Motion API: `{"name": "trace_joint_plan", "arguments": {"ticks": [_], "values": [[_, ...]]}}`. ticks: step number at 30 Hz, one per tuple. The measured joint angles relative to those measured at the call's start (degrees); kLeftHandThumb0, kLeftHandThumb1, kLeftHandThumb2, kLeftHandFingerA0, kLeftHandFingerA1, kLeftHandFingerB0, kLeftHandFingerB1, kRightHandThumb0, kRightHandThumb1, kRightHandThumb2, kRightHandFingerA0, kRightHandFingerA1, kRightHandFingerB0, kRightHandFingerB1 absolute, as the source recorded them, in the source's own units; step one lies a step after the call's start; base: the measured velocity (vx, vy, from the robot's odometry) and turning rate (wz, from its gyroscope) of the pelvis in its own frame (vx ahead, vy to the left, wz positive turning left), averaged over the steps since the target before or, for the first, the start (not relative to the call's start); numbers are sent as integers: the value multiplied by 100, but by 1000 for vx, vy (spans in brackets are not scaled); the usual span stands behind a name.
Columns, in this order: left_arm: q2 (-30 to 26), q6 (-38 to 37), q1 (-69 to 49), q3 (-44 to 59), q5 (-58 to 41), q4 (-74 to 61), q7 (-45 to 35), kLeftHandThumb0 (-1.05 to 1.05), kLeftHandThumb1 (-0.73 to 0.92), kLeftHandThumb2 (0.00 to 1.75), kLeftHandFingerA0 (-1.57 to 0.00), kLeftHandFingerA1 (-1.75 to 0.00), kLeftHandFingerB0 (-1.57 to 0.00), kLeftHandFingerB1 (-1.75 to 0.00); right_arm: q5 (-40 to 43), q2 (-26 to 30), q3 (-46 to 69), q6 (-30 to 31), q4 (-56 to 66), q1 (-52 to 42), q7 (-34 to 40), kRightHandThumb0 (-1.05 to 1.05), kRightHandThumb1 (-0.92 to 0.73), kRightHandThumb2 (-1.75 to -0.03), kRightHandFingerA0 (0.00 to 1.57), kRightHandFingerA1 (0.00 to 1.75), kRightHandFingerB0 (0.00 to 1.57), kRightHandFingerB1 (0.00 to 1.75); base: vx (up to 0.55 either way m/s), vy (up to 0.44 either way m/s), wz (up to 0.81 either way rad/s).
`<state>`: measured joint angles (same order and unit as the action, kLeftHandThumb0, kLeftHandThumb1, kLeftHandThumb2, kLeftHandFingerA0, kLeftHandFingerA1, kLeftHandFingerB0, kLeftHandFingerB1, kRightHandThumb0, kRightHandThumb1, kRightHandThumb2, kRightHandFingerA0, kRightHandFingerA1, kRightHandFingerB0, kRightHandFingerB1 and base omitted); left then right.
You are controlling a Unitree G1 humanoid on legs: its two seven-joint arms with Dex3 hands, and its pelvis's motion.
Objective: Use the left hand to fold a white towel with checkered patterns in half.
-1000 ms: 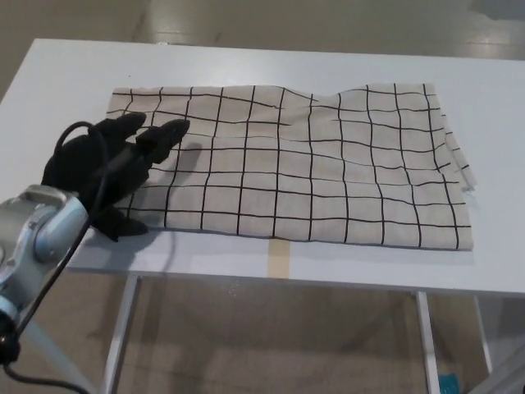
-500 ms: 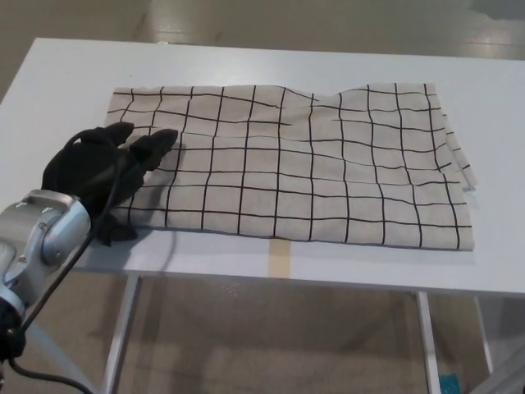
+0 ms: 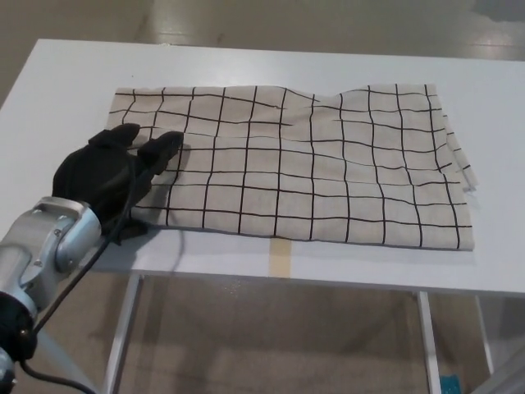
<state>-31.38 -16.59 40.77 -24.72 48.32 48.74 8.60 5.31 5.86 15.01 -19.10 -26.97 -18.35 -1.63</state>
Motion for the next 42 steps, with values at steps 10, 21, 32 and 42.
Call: {"name": "trace_joint_plan", "arguments": {"ticks": [10,21,32,42], "values": [[156,3,252,-331,0,468,207,-32,49,54,0,0,0,0,4,-1,8,-2,19,-80,-3,-39,-65,-60,35,39,38,36,0,0,0],[402,179,776,-1212,273,1541,663,-46,47,64,-13,-33,-6,-20,111,-116,46,-1,198,-180,-50,-34,-75,-63,25,38,36,36,0,0,0],[607,593,1315,-2309,744,2371,1125,-32,57,53,-71,-175,-60,-175,254,-196,67,46,412,-201,-143,-33,-78,-64,24,39,30,34,0,0,0],[635,704,1397,-2348,737,2545,1790,-19,62,51,-67,-175,-46,-175,263,-181,103,76,323,-43,-190,-33,-77,-63,24,39,31,34,0,0,0]]}}
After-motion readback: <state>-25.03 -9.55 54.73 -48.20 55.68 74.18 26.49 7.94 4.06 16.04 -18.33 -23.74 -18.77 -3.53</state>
